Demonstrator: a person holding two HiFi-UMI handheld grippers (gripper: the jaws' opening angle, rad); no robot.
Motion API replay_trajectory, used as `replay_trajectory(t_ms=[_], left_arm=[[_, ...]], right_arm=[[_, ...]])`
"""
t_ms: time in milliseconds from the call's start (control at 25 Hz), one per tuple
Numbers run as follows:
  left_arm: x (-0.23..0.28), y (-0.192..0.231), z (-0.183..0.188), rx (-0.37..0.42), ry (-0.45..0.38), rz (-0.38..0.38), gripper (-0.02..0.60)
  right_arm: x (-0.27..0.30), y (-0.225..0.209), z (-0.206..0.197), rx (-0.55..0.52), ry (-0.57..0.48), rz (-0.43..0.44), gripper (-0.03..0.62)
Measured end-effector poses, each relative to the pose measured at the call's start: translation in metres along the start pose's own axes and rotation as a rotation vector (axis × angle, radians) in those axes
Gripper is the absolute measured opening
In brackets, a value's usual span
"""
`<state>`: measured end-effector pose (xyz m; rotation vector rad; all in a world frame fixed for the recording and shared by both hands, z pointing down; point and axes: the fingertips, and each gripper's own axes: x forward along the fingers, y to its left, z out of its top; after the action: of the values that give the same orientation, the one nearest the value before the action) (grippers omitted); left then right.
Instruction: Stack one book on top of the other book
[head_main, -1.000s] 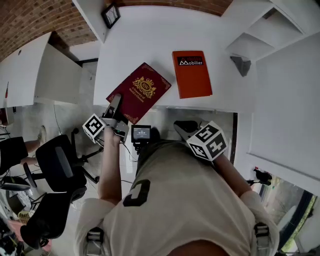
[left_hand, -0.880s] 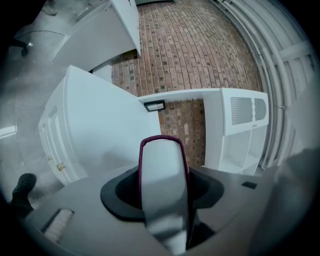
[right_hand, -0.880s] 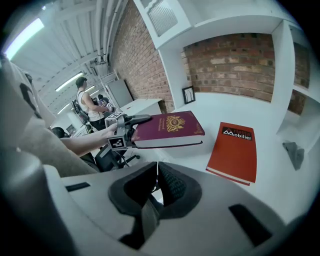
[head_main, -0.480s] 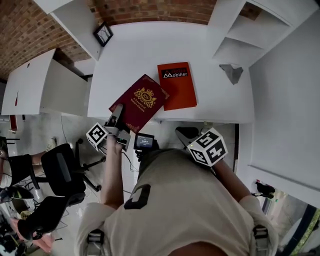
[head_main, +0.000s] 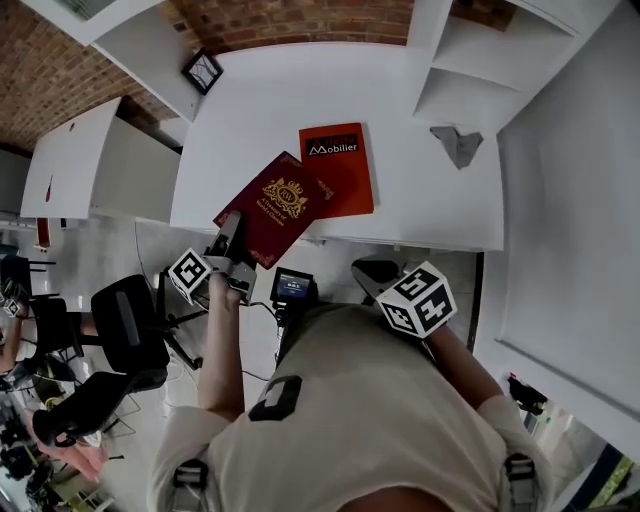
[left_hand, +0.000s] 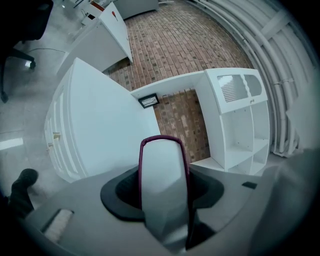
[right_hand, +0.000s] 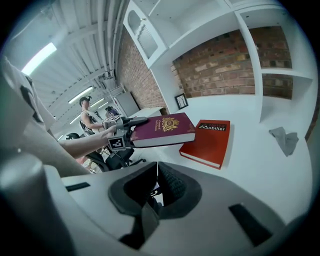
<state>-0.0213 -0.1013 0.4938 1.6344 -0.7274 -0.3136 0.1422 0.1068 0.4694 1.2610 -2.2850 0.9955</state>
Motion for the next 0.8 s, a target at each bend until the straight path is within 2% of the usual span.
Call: replay_trajectory(t_ms=[120,320,480,600,800], left_arm=[[0.012,-0.006,-0.008,0.000,-0.027,0.009,0.212],[0.019,0.007,-0.007,0.008,-0.083,0.067,0.212],[0.018,0.014,-0.005,0.009,-0.101,0.079,0.212],[0.008,0.014,-0.008,-0.005,-0.087,0.061,0.212],[0.013,0.021,-0.003,-0.029,-0.052,0.028,0.212]], right_arm=[[-0.002,-0.014,-0.004,0.012,0.015,0.059,0.006],[0.017,-0.027,-0.014,0.015,0.059,0.166,0.006],[0.028,-0.025,-0.021,0.016,0.077,0.205,0.006],[0.022,-0.012,-0.024,-0.007,0.093,0.176,0.006],[0.007,-0.009,-0.008,-0.011,0.081,0.044,0.006]])
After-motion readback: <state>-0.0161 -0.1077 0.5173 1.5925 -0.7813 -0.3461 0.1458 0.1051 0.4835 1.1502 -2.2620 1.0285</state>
